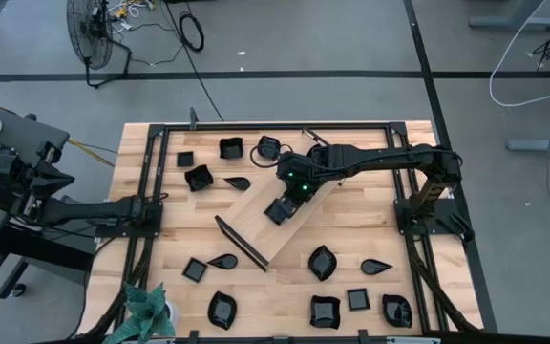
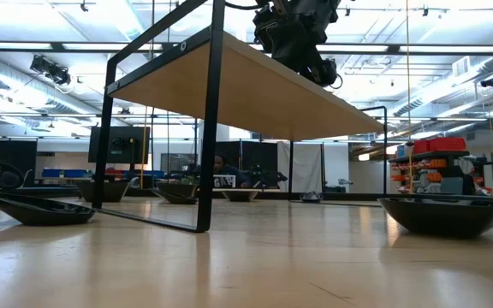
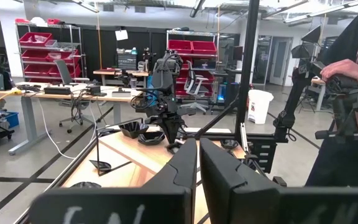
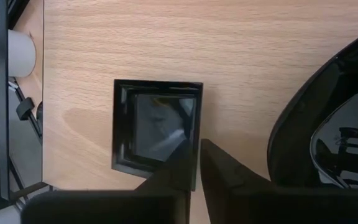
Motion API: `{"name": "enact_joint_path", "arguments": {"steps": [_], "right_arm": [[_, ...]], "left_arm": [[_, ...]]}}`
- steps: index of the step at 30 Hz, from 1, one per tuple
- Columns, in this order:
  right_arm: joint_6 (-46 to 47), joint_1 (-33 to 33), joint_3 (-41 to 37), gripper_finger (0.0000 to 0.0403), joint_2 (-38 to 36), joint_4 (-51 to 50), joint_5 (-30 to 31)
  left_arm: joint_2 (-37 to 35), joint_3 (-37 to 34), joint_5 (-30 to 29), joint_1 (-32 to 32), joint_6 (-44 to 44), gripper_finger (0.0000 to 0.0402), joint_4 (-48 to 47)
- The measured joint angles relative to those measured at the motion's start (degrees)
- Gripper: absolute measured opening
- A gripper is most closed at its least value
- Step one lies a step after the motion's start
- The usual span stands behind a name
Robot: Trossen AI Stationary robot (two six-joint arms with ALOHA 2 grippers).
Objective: Pick & Place Mini shaped plates
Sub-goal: Put the black square shaped plate on the shelf
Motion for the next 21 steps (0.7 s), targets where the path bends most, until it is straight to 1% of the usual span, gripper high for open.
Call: {"name": "enact_joint_path", "arguments": {"steps": [7,11,21], "right_arm": [[0.1,0.0,0.0,0.0073,0.0,0.1,0.0],[0.1,0.0,0.0,0.0088,-0.1,0.4,0.0],[-0.2,-0.9,0.0,0.0096,-2.3,0.7,0.9]], "left_arm": [[0.0,0.0,0.0,0.0,0.0,0.0025,0.0],[0.0,0.0,0.0,0.0,0.0,0.0025,0.0],[0.0,0.0,0.0,0.0,0.0,0.0025,0.0]]}}
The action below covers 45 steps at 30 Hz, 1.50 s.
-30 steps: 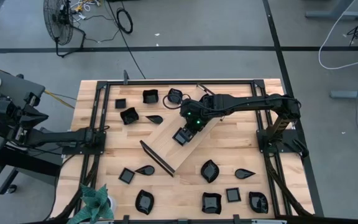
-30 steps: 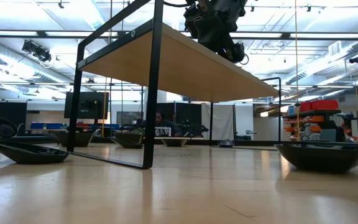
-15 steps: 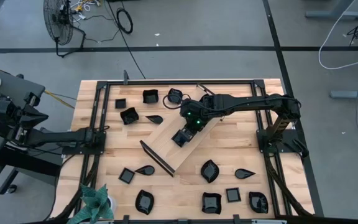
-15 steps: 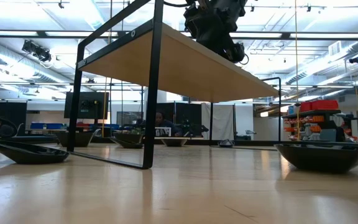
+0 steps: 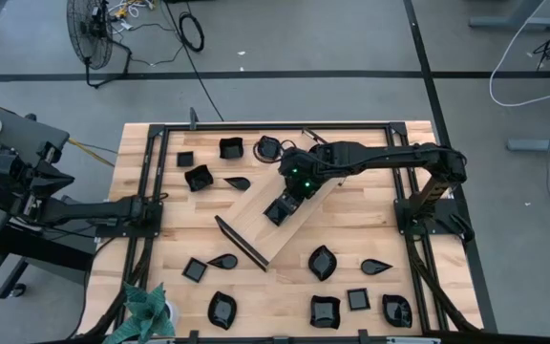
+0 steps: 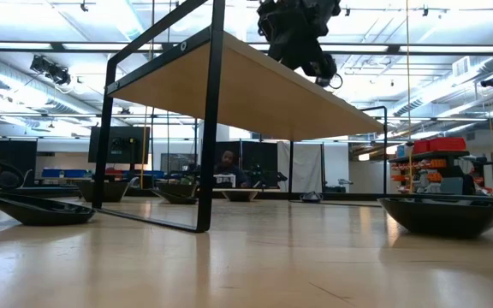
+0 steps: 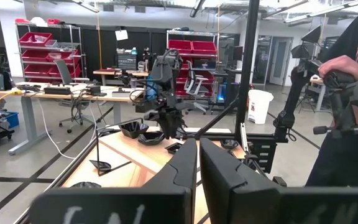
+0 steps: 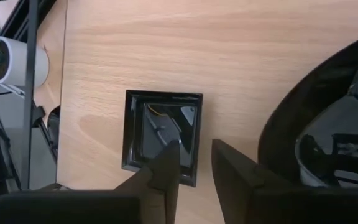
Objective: Pick & Place Mini shaped plates
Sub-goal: Put the black square shaped plate on the shelf
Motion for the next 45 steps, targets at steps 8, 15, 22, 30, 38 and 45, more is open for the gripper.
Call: {"name": "enact_joint_path", "arguments": {"steps": [8,15,22,30,38,45], "right_arm": [[-3.6,-1.3,0.0,0.0096,-2.5,-0.1,2.4],[-6.0,-3.6,0.0,0.0096,-3.4,0.3,4.8],[-10.8,-3.4,0.0,0.0096,-3.4,1.0,4.5],[-12.8,-1.0,0.0,0.0096,-3.4,3.9,1.5],[-12.1,2.6,0.0,0.0091,-3.0,3.7,-0.2],[-10.2,3.4,0.0,0.0056,-2.2,3.7,-0.7]], "left_arm": [[0.0,0.0,0.0,0.0,0.0,0.0025,0.0],[0.0,0.0,0.0,0.0,0.0,0.0025,0.0],[0.0,0.0,0.0,0.0,0.0,0.0025,0.0],[0.0,0.0,0.0,0.0,0.0,0.0025,0.0],[0.0,0.0,0.0,0.0,0.0,0.0025,0.0],[0.0,0.0,0.0,0.0,0.0,0.0025,0.0]]}}
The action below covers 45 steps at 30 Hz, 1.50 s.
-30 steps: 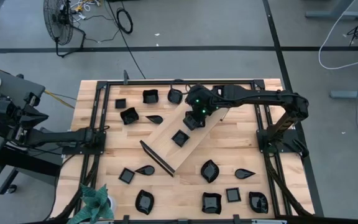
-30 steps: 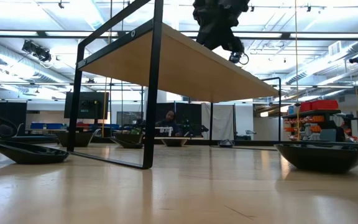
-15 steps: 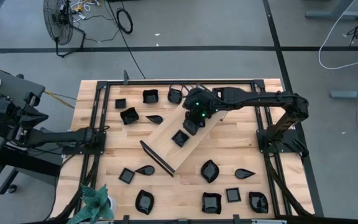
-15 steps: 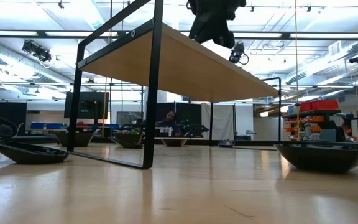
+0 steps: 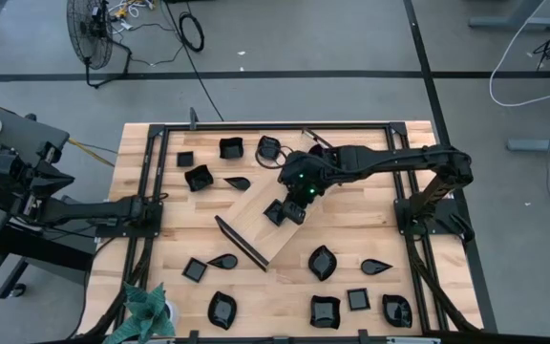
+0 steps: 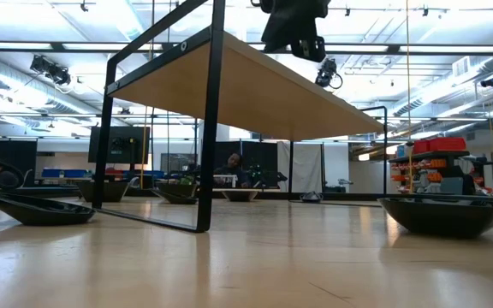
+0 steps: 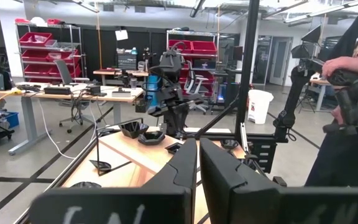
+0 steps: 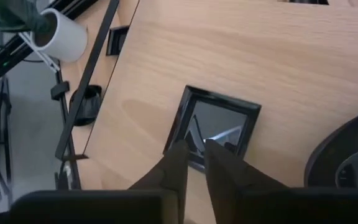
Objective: Pick & Place Mini shaped plates
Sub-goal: Put the black square shaped plate on the shelf
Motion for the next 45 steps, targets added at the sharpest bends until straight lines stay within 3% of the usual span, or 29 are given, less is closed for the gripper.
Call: {"name": "enact_joint_path", "arguments": {"steps": [11,45], "right_arm": [[2.6,0.0,0.0,0.0005,1.6,1.2,0.6],[4.4,0.1,0.0,0.0,5.7,-1.2,2.4]], "left_arm": [[0.0,0.0,0.0,0.0,0.0,0.0025,0.0],[0.0,0.0,0.0,0.0,0.0,0.0025,0.0]]}}
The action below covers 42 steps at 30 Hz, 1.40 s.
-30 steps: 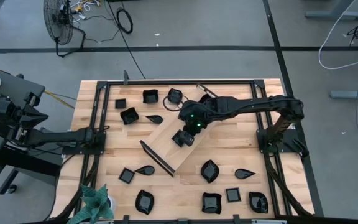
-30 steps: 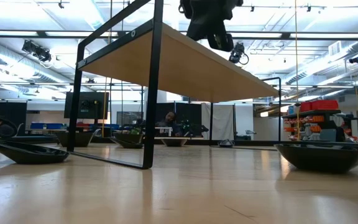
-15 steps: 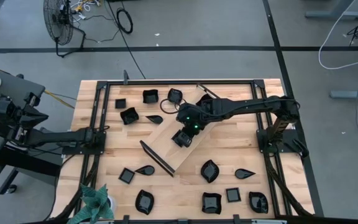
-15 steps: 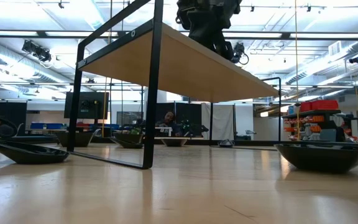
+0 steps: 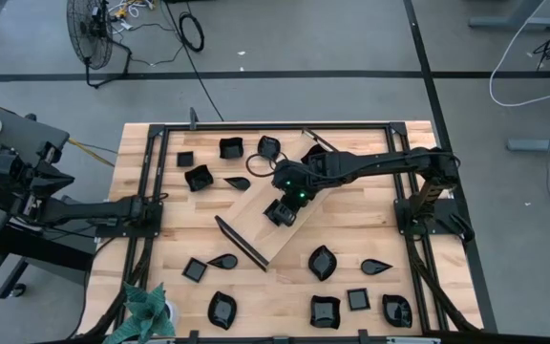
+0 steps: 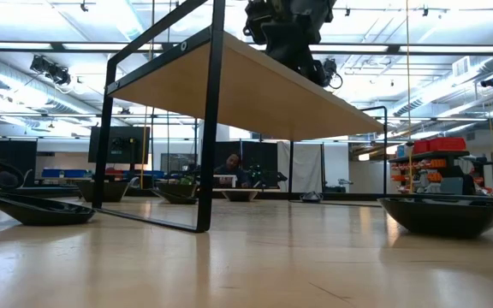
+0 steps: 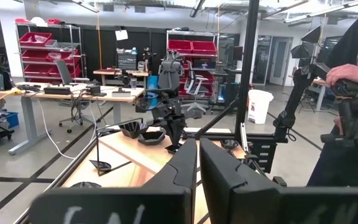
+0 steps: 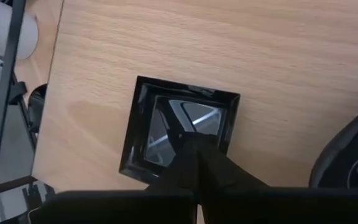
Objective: Pick & Place Mini shaped plates
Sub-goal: Put the black square shaped plate on the shelf
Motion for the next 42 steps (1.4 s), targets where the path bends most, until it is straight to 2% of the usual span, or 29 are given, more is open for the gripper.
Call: {"name": "enact_joint_path", "arguments": {"steps": [35,42], "right_arm": [[0.5,0.0,0.0,0.0,0.0,-0.5,2.5],[-0.6,0.6,0.0,0.0,-0.1,4.6,0.6]], "left_arm": [[0.0,0.0,0.0,0.0,0.0,0.0025,0.0],[0.0,0.0,0.0,0.0,0.0,0.0025,0.0]]}}
